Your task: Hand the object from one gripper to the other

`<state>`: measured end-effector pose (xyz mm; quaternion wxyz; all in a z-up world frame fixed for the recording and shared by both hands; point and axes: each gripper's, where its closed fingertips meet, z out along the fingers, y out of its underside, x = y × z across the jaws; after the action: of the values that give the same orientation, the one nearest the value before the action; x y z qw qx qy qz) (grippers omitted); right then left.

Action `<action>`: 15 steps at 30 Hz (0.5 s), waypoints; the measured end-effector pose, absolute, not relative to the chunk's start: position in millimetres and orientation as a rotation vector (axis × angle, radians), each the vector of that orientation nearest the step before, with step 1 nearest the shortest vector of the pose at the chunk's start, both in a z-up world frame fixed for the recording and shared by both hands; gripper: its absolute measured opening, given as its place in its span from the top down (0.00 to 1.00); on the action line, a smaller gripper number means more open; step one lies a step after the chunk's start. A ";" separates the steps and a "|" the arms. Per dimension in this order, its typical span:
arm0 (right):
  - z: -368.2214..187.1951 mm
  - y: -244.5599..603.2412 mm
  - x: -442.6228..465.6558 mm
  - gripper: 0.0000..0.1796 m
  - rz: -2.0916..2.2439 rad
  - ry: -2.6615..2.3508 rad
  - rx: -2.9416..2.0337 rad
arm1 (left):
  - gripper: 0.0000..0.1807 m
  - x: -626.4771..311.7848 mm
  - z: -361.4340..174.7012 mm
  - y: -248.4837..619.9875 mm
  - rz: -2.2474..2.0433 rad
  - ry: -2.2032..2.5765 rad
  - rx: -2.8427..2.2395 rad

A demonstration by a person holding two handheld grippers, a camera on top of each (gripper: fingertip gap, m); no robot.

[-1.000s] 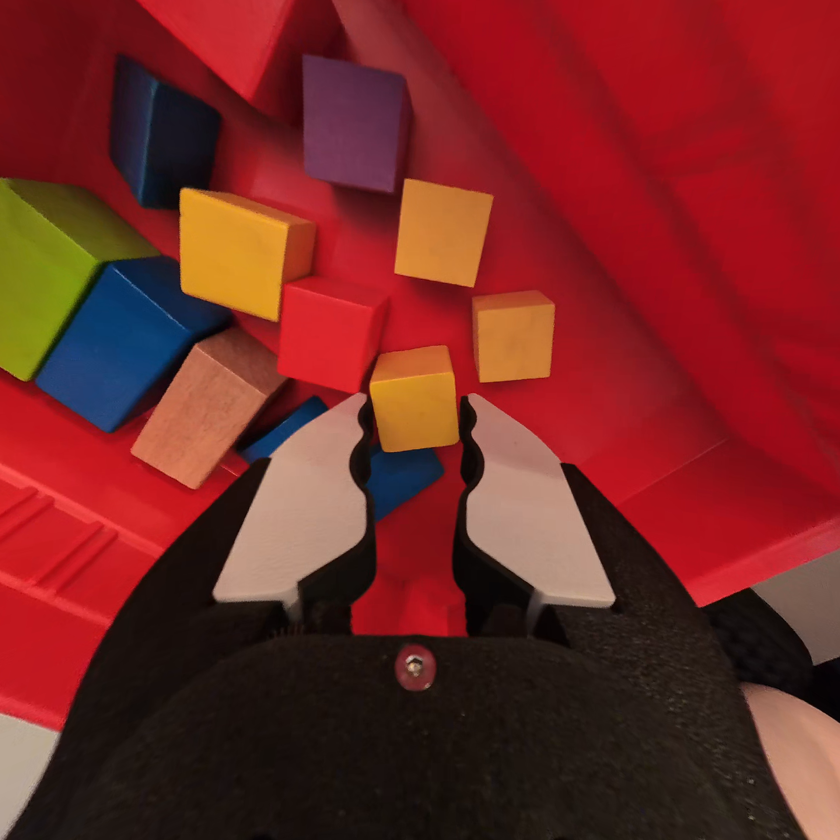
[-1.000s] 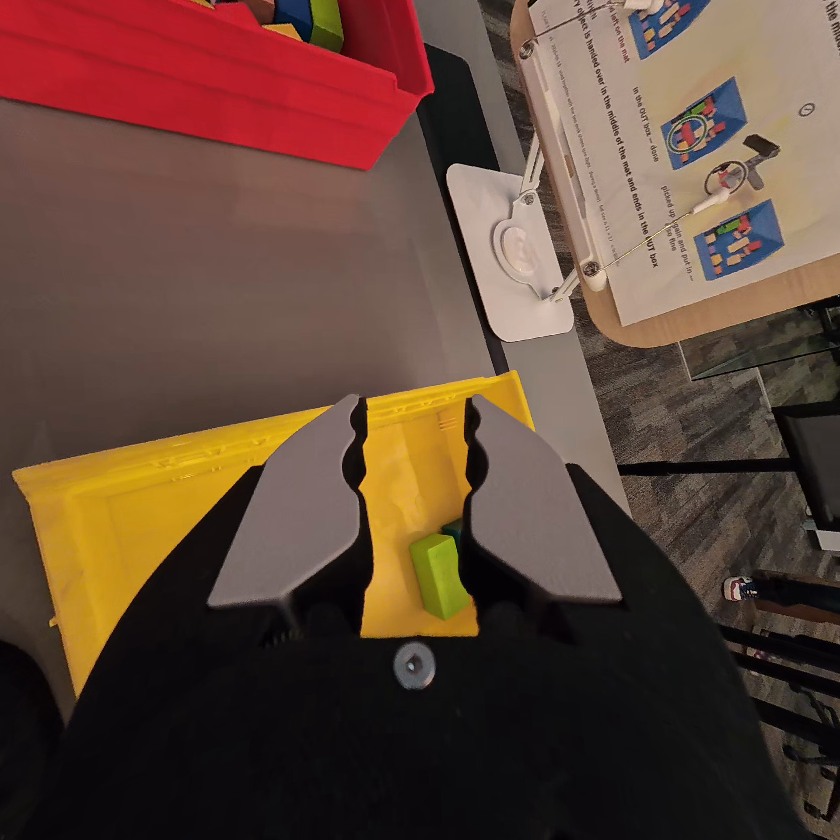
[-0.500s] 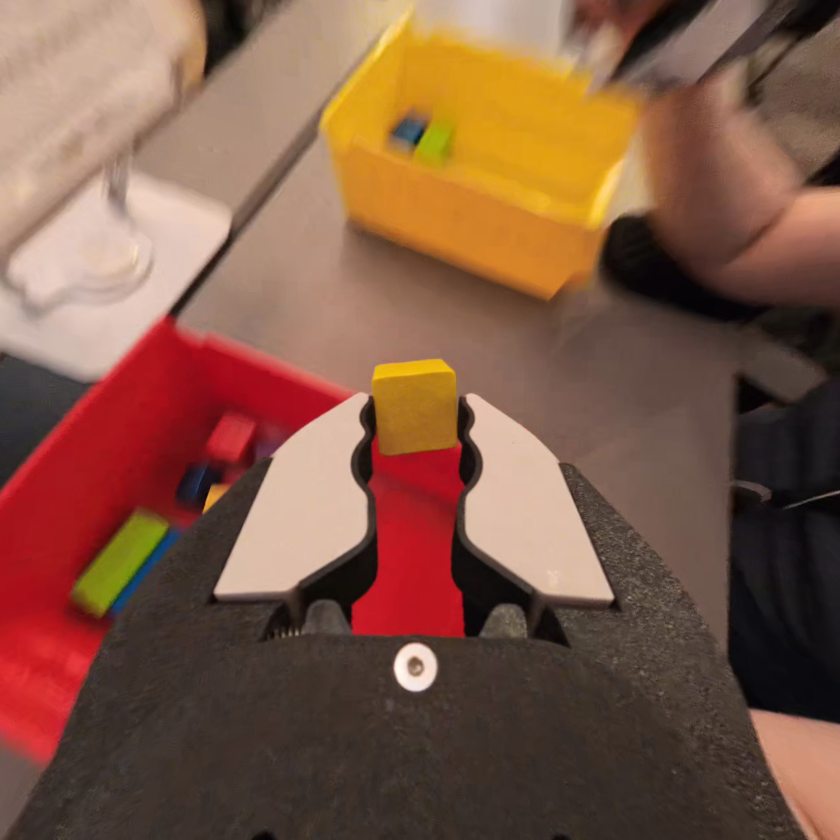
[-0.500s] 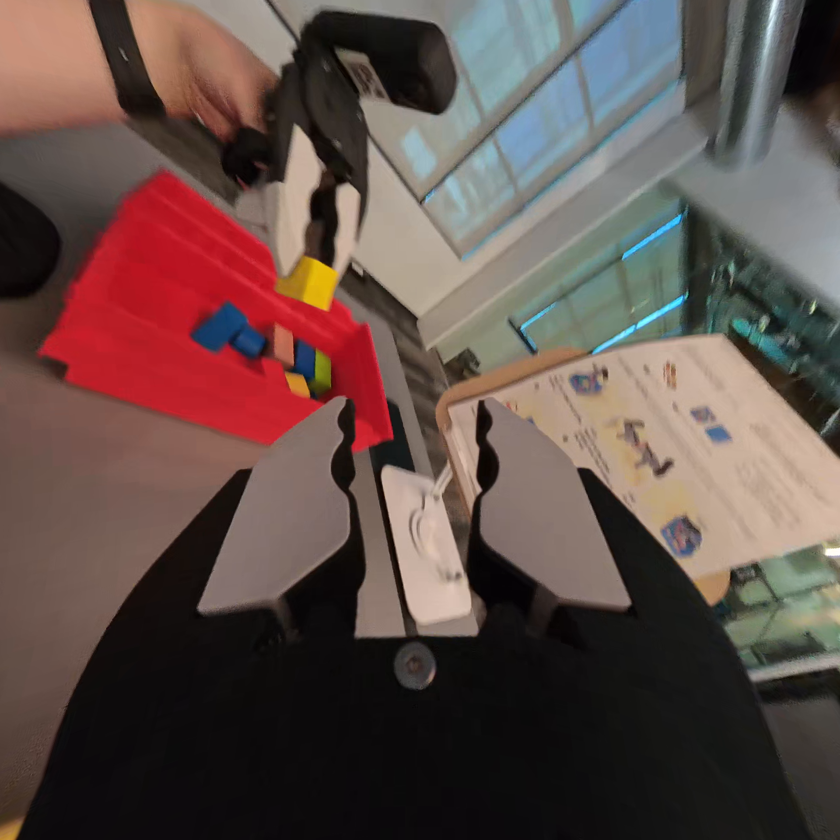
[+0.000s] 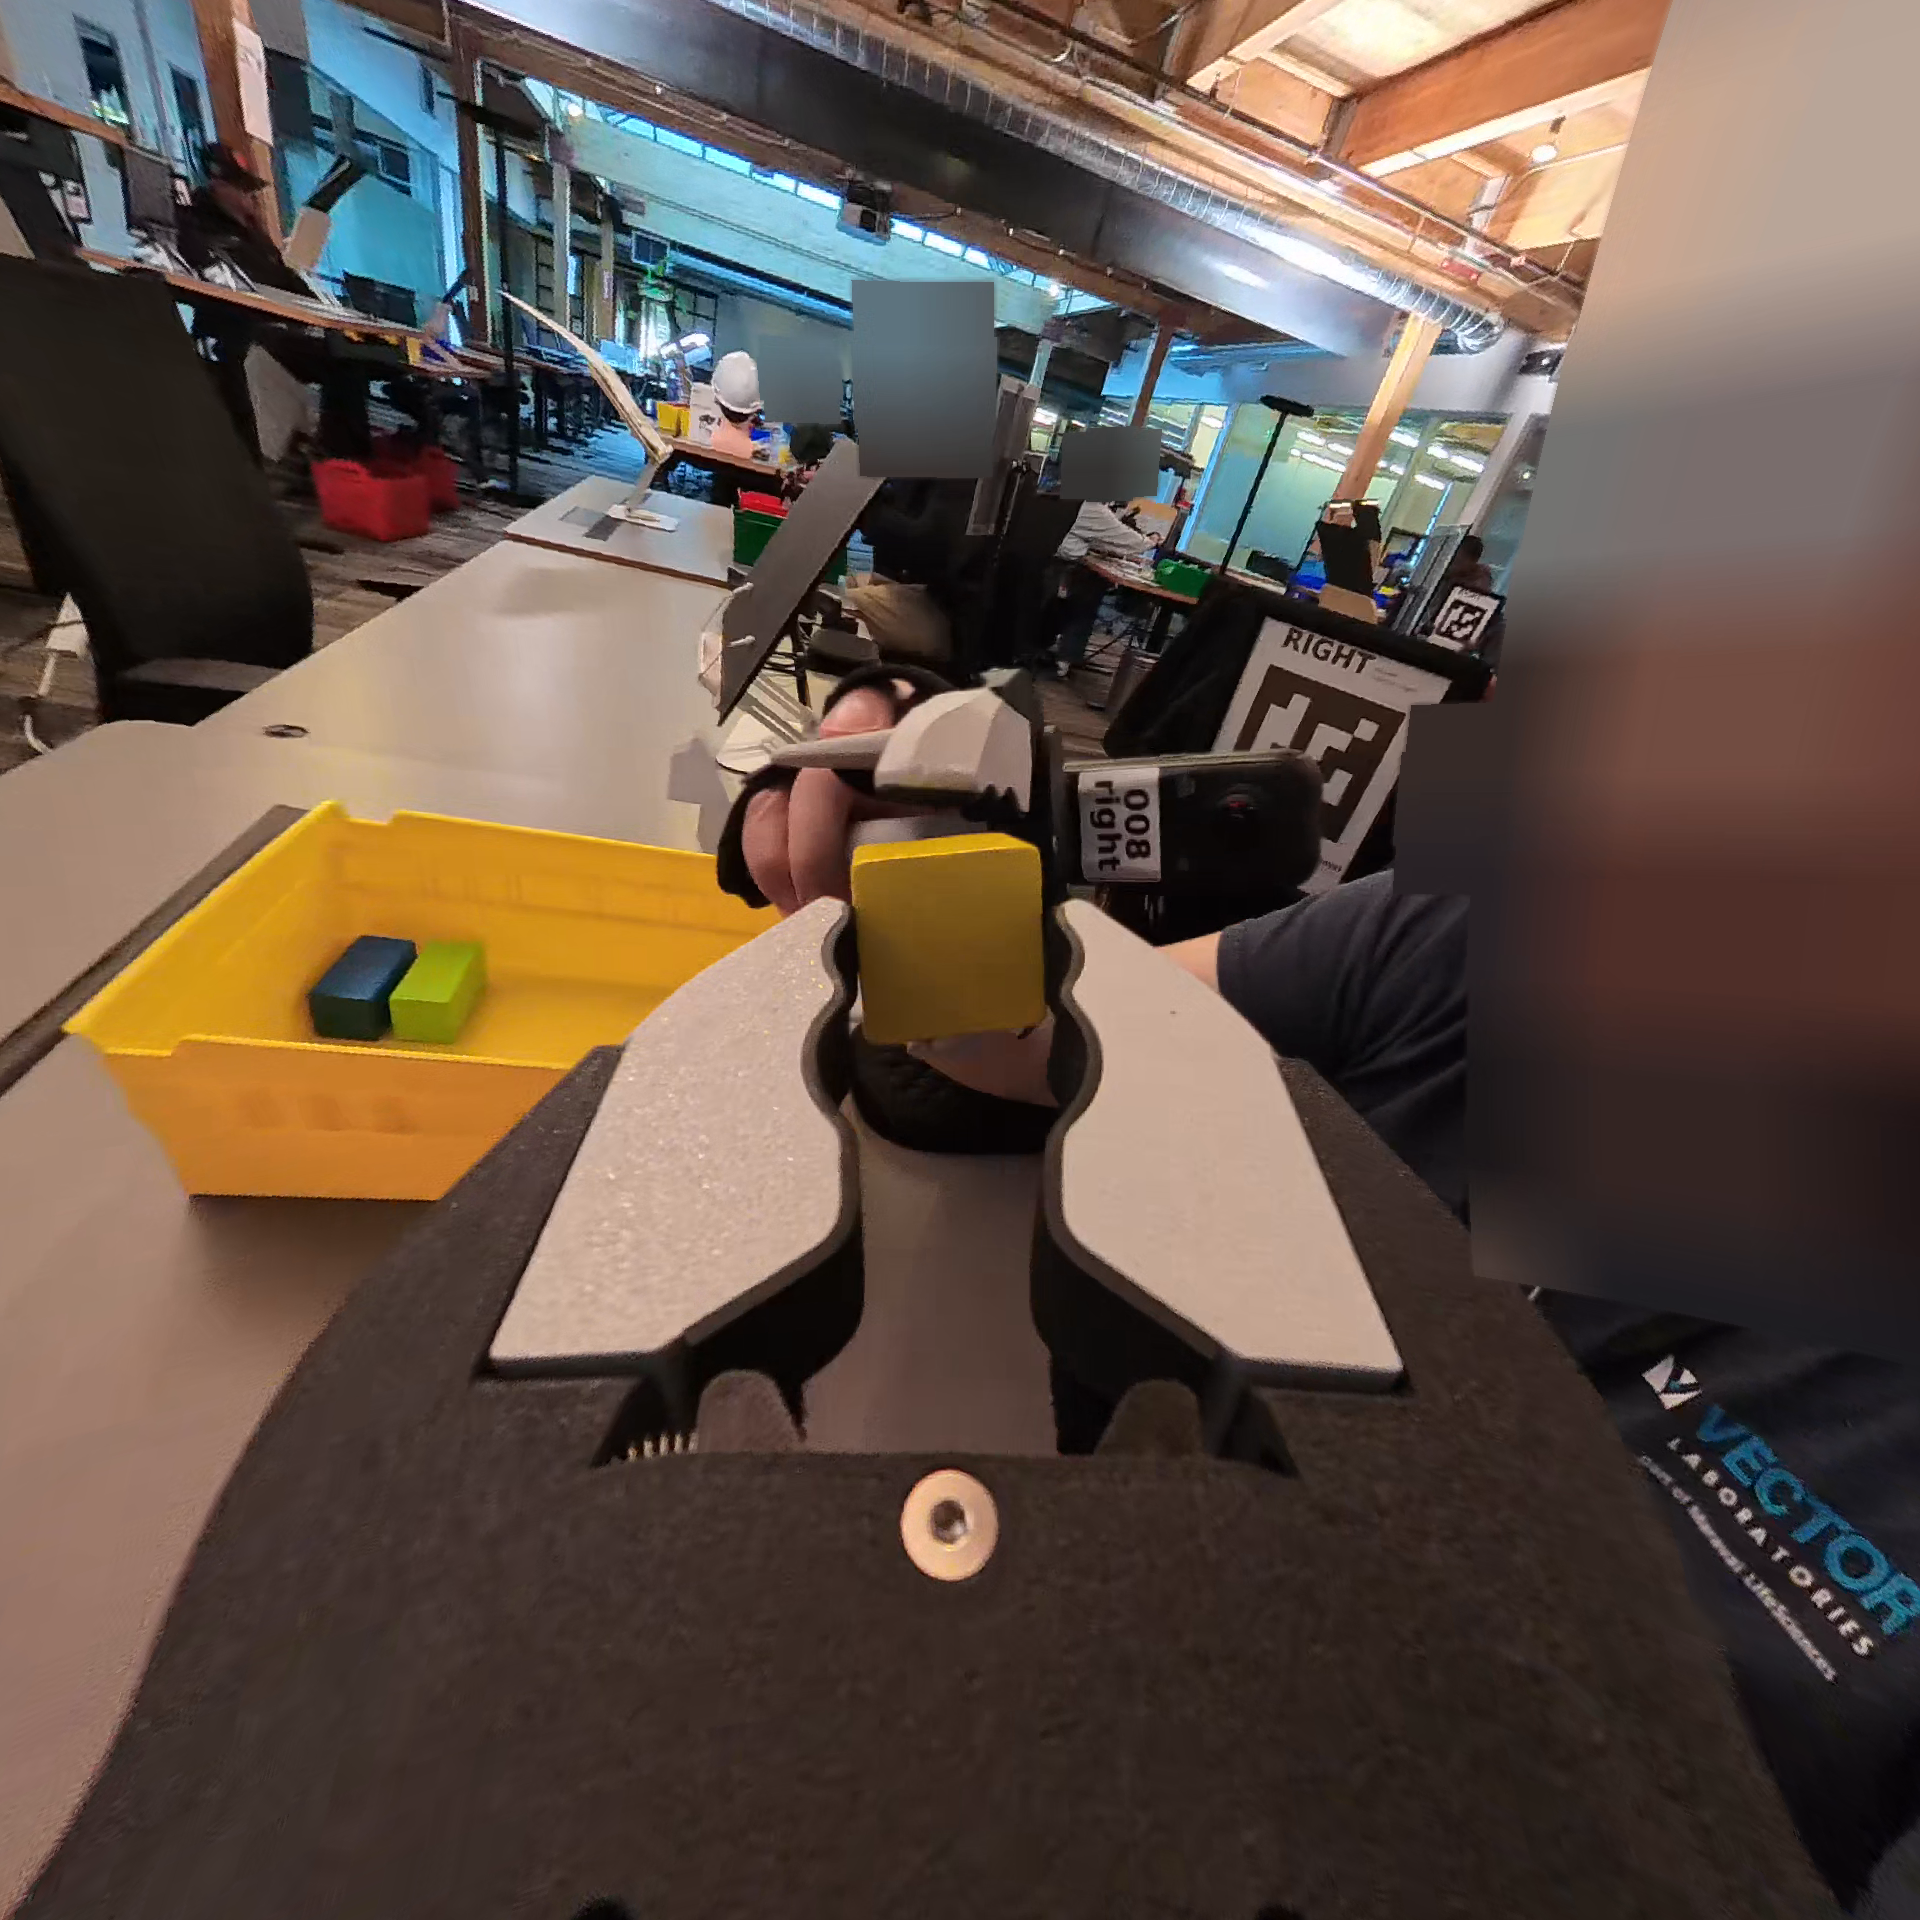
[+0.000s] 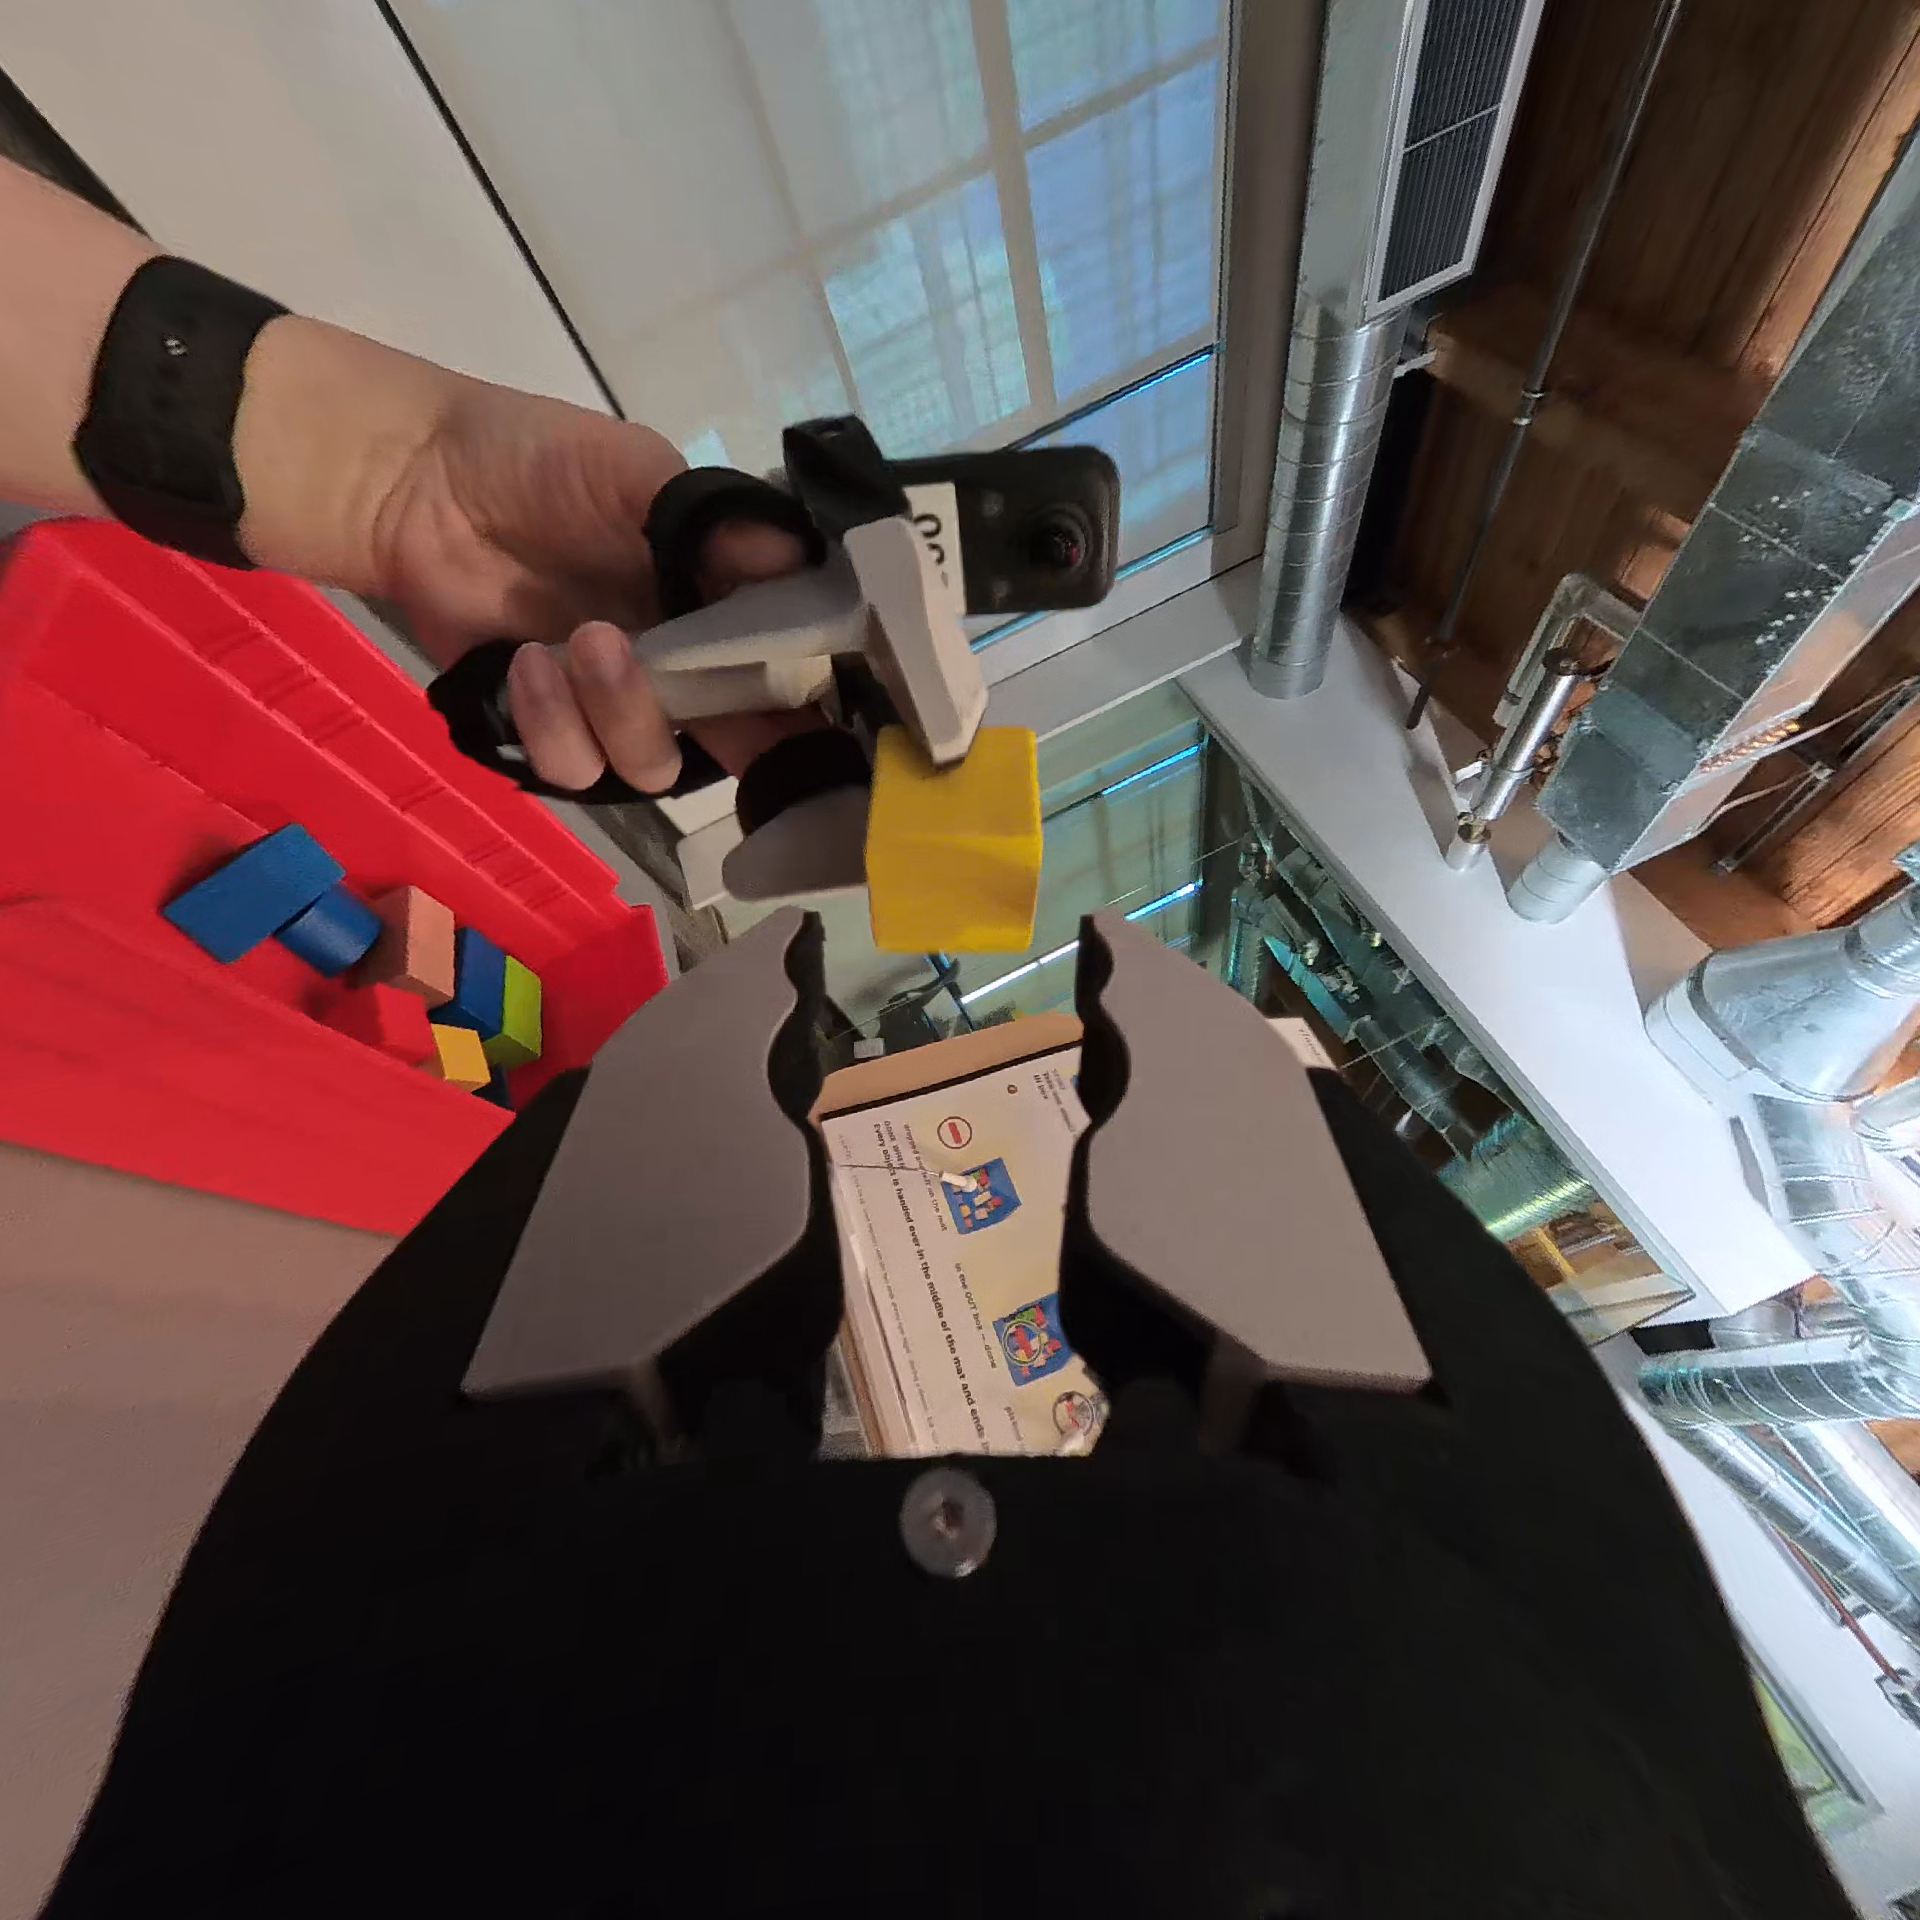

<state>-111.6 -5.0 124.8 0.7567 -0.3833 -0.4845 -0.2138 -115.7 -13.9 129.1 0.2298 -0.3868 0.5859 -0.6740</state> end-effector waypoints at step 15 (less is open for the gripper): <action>122.2 7.6 -74.3 0.81 -0.554 -1.130 -1.073 | 0.75 -112.3 127.9 0.8 -1.986 1.517 -1.137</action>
<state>-74.3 7.6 122.2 0.6772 -0.4773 -0.5029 -0.2466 -112.3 0.8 127.9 0.1966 -0.4061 0.5418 -0.7091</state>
